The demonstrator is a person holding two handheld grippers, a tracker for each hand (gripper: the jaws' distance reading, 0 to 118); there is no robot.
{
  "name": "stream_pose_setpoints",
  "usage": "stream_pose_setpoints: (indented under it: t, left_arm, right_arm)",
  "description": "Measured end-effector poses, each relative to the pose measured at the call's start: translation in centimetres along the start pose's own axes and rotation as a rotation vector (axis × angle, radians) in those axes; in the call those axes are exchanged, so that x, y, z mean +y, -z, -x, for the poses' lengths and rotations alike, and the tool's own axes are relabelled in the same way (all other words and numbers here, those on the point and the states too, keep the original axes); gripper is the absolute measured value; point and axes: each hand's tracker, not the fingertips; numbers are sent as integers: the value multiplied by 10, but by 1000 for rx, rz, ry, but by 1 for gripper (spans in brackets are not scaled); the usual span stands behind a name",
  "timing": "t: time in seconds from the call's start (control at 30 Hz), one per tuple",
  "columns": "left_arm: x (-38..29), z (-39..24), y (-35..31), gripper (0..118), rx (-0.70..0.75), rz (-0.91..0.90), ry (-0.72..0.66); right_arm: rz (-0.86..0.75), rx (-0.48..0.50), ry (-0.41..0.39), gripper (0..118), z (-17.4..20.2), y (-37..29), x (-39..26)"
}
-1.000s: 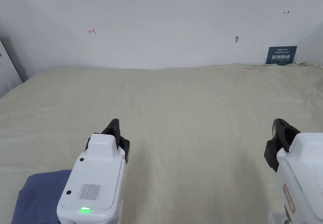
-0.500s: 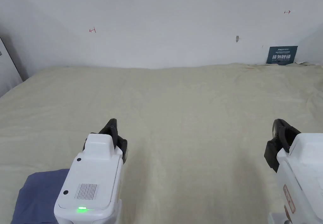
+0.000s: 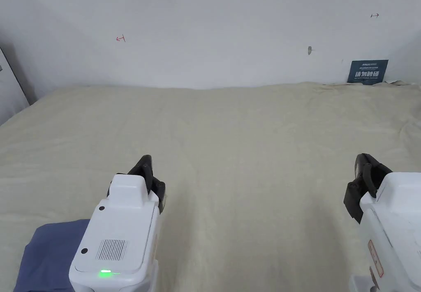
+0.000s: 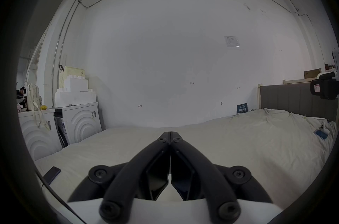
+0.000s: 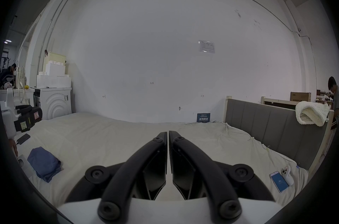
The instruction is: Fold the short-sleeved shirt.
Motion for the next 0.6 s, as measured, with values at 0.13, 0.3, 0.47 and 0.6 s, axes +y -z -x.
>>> stream_pose_setpoints:
  t: [0.13,0.3,0.47,0.6]
  left_arm:
    - [0,2,2,68,-6,19,-11]
    - [2,6,4,118,-7,29,-65]
    - [2,7,2,118,-17,26,-66]
    - [1,6,1,118,-16,24,-64]
  right_arm:
    - [5,-4,-1,65,0,0,1]
    - [11,-8,1,105,1,0,2]
    - [10,-2,18,113,1,-1,2]
    - [9,-6,23,113,1,-1,2]
